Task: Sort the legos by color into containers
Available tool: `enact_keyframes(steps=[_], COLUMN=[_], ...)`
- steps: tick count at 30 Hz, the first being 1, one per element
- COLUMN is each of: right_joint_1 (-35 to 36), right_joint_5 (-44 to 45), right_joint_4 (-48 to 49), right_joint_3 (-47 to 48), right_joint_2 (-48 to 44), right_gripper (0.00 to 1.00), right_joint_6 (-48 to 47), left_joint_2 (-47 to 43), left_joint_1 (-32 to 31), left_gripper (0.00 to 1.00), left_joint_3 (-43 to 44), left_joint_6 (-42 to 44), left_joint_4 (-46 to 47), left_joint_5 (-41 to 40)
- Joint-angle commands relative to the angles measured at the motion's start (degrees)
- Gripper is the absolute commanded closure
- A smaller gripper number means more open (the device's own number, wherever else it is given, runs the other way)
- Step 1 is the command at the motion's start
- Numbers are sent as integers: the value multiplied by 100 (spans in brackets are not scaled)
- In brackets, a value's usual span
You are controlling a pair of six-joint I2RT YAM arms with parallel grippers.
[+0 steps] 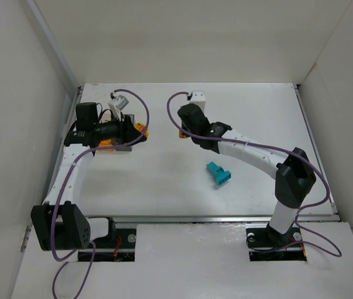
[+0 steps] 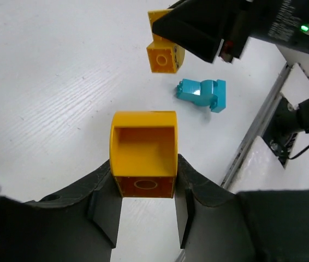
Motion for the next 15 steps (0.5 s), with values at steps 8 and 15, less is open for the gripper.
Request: enact_keyframes(steps=[8, 15], right_joint_1=[-74, -74], right_joint_5=[-204, -318], right_joint_4=[-61, 98], right_joint_3=[-39, -162], right_joint_2=[-224, -224], right_gripper=[100, 100], right_joint_6=[210, 158], left_joint_2=[-304, 513], left_joint_1=[239, 926], left_gripper=[100, 100], left_joint_3=[-44, 246], left_joint_6=[267, 371], left_joint_4=[261, 1237], left_joint_5=[-2619, -4953])
